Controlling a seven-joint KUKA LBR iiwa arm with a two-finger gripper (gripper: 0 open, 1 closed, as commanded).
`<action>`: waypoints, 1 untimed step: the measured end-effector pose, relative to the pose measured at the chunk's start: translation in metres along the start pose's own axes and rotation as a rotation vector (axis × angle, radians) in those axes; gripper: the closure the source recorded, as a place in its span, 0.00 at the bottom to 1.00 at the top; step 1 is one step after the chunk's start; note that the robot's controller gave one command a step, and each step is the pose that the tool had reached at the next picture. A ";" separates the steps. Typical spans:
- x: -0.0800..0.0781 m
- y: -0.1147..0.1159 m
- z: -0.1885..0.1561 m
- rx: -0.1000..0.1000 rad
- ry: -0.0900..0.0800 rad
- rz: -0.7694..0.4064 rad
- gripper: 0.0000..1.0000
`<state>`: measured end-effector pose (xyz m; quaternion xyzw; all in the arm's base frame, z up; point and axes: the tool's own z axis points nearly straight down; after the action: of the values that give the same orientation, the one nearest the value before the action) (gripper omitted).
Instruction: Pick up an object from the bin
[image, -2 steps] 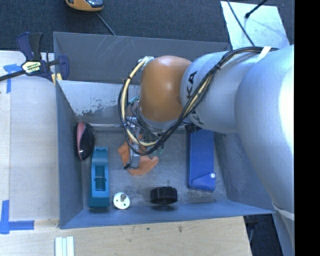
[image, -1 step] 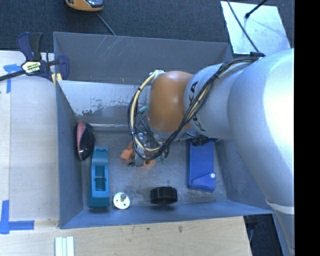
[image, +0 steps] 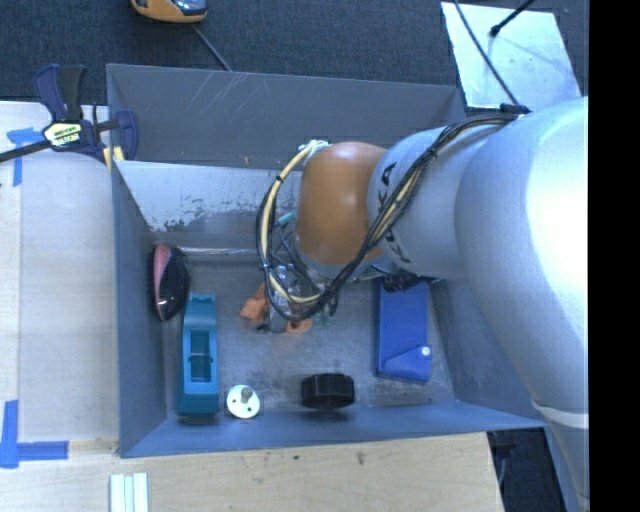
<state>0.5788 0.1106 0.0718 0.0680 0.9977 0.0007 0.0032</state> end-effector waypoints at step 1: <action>0.006 0.008 -0.046 0.004 0.011 -0.006 1.00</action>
Offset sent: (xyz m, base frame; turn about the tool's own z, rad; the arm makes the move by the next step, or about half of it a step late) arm 0.0461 0.0185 -0.0018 -0.0147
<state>0.5742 0.1195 0.1173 0.0650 0.9979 -0.0007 -0.0023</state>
